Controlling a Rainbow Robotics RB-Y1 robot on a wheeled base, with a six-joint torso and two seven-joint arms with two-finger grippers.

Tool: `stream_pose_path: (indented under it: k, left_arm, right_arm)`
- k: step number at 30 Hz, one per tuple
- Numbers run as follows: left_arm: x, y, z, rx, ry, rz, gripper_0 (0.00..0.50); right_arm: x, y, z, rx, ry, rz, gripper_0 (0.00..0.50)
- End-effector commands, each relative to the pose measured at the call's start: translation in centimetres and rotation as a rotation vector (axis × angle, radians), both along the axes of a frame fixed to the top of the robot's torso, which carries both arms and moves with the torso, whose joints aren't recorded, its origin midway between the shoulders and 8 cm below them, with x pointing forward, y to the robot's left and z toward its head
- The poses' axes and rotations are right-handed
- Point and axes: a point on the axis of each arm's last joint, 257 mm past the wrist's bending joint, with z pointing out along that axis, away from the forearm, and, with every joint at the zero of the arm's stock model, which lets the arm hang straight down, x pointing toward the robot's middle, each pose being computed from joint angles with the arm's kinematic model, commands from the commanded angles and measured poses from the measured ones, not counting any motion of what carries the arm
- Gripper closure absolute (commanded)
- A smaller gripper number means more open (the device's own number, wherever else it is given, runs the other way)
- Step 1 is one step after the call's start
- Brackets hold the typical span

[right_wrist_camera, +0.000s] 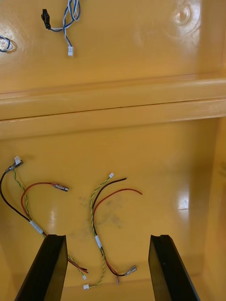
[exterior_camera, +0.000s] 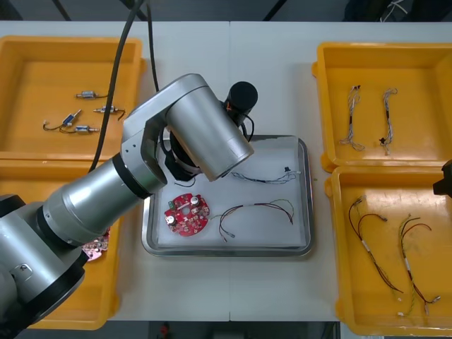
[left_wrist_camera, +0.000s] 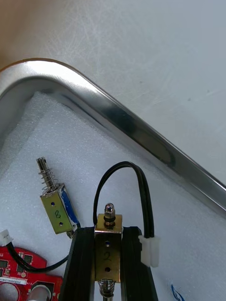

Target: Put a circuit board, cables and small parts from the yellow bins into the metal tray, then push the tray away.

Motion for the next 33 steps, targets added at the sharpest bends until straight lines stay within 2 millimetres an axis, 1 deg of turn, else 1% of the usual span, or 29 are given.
stream_pose_path:
  k: [1,7,10,12,14,15,17,18,19,20,21,23,26,28,31,33]
  left_arm:
    - [-0.4,-1.4,-0.7,0.021,0.006,-0.054,0.500]
    - [-0.4,-1.5,-1.0,0.028,0.008,-0.066,0.494]
    - [-0.3,-1.7,-1.0,0.025,0.005,-0.073,0.475]
    - [-0.3,-1.7,-1.0,0.025,0.003,-0.075,0.452]
    - [-0.3,-1.6,-1.1,0.028,0.007,-0.075,0.407]
    - [-0.2,-1.6,-1.0,0.028,0.005,-0.076,0.395]
    - [-0.2,-1.5,-1.0,0.029,0.006,-0.078,0.332]
    - [-0.3,-1.6,-1.0,0.029,0.008,-0.080,0.317]
    - [-0.3,-1.5,-1.1,0.030,0.010,-0.081,0.291]
    - [-0.3,-1.5,-1.1,0.031,0.013,-0.084,0.248]
    - [-0.3,-1.3,-1.1,0.033,0.014,-0.083,0.236]
    - [-0.3,-1.3,-1.2,0.034,0.018,-0.086,0.188]
    - [-0.3,-1.0,-1.1,0.036,0.016,-0.089,0.167]
    - [-0.3,-0.9,-0.9,0.033,0.017,-0.095,0.163]
    - [-0.7,-0.8,-0.2,0.021,0.023,-0.105,0.146]
    - [-1.2,-0.6,1.0,0.007,0.036,-0.113,0.132]
  right_arm:
    - [0.0,-1.5,1.3,-0.018,-0.027,-0.036,0.000]
    - [0.0,-1.5,1.3,-0.018,-0.027,-0.036,0.000]
    - [0.0,-1.5,1.3,-0.018,-0.027,-0.036,0.000]
    - [0.0,-1.5,1.3,-0.018,-0.027,-0.036,0.000]
    - [0.0,-1.5,1.3,-0.018,-0.027,-0.036,0.000]
    - [0.0,-1.5,1.3,-0.018,-0.027,-0.036,0.000]
    - [0.0,-1.5,1.3,-0.018,-0.027,-0.036,0.000]
    - [0.0,-1.5,1.3,-0.018,-0.027,-0.036,0.000]
    - [0.0,-1.5,1.3,-0.018,-0.027,-0.036,0.000]
    - [0.0,-1.5,1.3,-0.018,-0.027,-0.036,0.000]
    - [0.0,-1.5,1.3,-0.018,-0.027,-0.036,0.000]
    - [0.0,-1.5,1.3,-0.018,-0.027,-0.036,0.000]
    - [0.0,-1.5,1.3,-0.018,-0.027,-0.036,0.000]
    - [0.0,-1.5,1.3,-0.018,-0.027,-0.036,0.000]
    - [0.0,-1.5,1.3,-0.018,-0.027,-0.036,0.000]
    - [0.0,-1.5,1.3,-0.018,-0.027,-0.036,0.000]
